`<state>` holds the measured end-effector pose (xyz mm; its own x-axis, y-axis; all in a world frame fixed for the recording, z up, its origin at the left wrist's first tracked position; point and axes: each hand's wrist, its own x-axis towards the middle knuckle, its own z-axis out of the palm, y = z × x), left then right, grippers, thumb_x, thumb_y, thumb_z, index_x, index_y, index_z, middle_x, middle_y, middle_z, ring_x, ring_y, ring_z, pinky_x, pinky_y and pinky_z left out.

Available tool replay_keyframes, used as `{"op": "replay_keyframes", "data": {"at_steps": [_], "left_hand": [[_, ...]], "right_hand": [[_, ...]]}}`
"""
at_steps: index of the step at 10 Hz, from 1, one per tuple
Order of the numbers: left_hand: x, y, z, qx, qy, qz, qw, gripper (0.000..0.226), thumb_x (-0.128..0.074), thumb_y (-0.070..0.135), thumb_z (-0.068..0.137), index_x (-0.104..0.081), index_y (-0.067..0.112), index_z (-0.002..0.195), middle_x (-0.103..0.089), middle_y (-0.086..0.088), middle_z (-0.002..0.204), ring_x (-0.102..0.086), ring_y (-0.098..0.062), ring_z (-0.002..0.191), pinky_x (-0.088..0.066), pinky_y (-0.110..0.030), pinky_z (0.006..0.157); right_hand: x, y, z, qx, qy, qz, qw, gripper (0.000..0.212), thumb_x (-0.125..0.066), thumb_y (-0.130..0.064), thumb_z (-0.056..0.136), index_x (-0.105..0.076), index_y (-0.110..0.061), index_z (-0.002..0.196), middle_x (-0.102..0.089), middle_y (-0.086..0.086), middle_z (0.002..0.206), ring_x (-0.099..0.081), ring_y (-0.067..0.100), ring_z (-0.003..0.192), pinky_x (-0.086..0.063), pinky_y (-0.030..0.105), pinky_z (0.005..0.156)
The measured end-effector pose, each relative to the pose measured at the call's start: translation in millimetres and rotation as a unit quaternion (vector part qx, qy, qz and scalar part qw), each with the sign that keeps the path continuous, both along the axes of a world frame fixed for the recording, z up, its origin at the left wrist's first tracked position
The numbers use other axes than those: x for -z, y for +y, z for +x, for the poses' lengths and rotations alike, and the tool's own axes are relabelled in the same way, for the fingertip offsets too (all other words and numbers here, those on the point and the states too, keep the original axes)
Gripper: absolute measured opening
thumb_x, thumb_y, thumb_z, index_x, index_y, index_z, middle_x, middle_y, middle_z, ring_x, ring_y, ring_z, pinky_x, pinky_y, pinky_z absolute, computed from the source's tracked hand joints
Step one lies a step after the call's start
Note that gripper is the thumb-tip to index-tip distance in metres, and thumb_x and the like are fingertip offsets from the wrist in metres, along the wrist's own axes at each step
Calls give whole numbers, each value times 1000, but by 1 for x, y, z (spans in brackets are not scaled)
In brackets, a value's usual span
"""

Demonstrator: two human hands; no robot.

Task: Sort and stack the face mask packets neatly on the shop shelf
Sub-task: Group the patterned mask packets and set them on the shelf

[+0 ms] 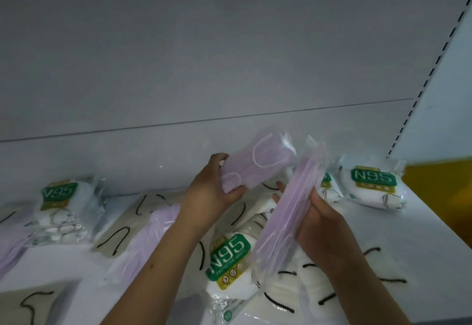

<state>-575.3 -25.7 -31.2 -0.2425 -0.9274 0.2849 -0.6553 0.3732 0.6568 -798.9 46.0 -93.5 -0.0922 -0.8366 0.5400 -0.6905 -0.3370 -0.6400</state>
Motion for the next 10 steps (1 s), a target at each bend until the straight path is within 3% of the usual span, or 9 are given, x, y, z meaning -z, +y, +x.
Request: {"op": "replay_keyframes", "data": {"at_steps": [1, 2, 3, 4, 5, 6, 7, 8, 10], "left_hand": [[15, 21, -13, 63, 37, -12, 997, 74, -77, 48, 79, -43, 24, 141, -54, 13, 127, -54, -1, 109, -40, -8, 88], [23, 39, -19, 56, 82, 48, 994, 48, -56, 55, 90, -53, 27, 129, -59, 15, 111, -54, 1, 90, -39, -4, 77], [25, 51, -18, 46, 121, 89, 988, 16, -57, 39, 98, -62, 25, 103, -61, 7, 84, -52, -4, 70, -44, -17, 65], [22, 59, -4, 57, 161, 154, 973, 12, -57, 33, 99, -63, 24, 92, -65, 7, 83, -59, -9, 74, -49, -20, 69], [25, 66, 20, 18, 211, 166, 963, 27, -53, 32, 101, -62, 18, 79, -62, 13, 70, -56, -4, 66, -44, -15, 65], [48, 55, 66, -236, 208, 62, 947, 8, -61, 21, 97, -67, 17, 94, -71, 5, 90, -63, -6, 81, -45, -20, 72], [67, 40, 108, -389, 41, 122, 912, 51, -66, 34, 92, -53, 7, 133, -59, -16, 128, -55, -31, 118, -44, -39, 97], [78, 28, 122, -389, -18, 239, 890, 75, -68, 47, 89, -40, 0, 141, -53, -22, 135, -51, -38, 127, -42, -41, 100], [77, 29, 127, -303, 171, 247, 904, 30, -70, 28, 91, -61, 12, 67, -57, 5, 57, -53, -10, 54, -40, -20, 52]], "right_hand": [[-4, 2, 15, -231, -382, 183, 876, 37, -37, -14, 104, -61, 1, 127, -68, 23, 117, -68, 28, 110, -17, 42, 124], [-18, 1, 30, -260, -682, 187, 658, 68, -72, -47, 83, -45, -17, 138, -69, 7, 124, -64, 22, 117, -48, 42, 106], [-14, -1, 30, -132, -613, 164, 761, 72, -79, -55, 72, -58, -20, 132, -63, 14, 131, -61, 31, 120, -50, 50, 100], [-18, -5, 41, -88, -613, 135, 774, 48, -68, -38, 90, -57, -22, 134, -65, 9, 129, -64, 30, 117, -48, 51, 100], [-25, -14, 55, -37, -524, 140, 839, 32, -59, -25, 97, -58, -23, 129, -72, -3, 114, -69, 20, 106, -55, 38, 91], [-28, -27, 75, -41, -466, 157, 870, 36, -64, -19, 95, -57, -23, 129, -70, -3, 118, -68, 21, 107, -52, 42, 97], [-26, -37, 97, -56, -407, 194, 891, 41, -67, -19, 93, -58, -21, 133, -68, -3, 124, -64, 18, 114, -44, 44, 108], [-17, -39, 117, -74, -389, 237, 887, 30, -66, -19, 94, -63, -23, 124, -70, -5, 117, -65, 17, 112, -46, 43, 105], [2, -32, 129, -39, -362, 314, 877, 28, -61, -27, 97, -60, -16, 123, -58, -5, 120, -53, 20, 118, -39, 37, 98]]}}
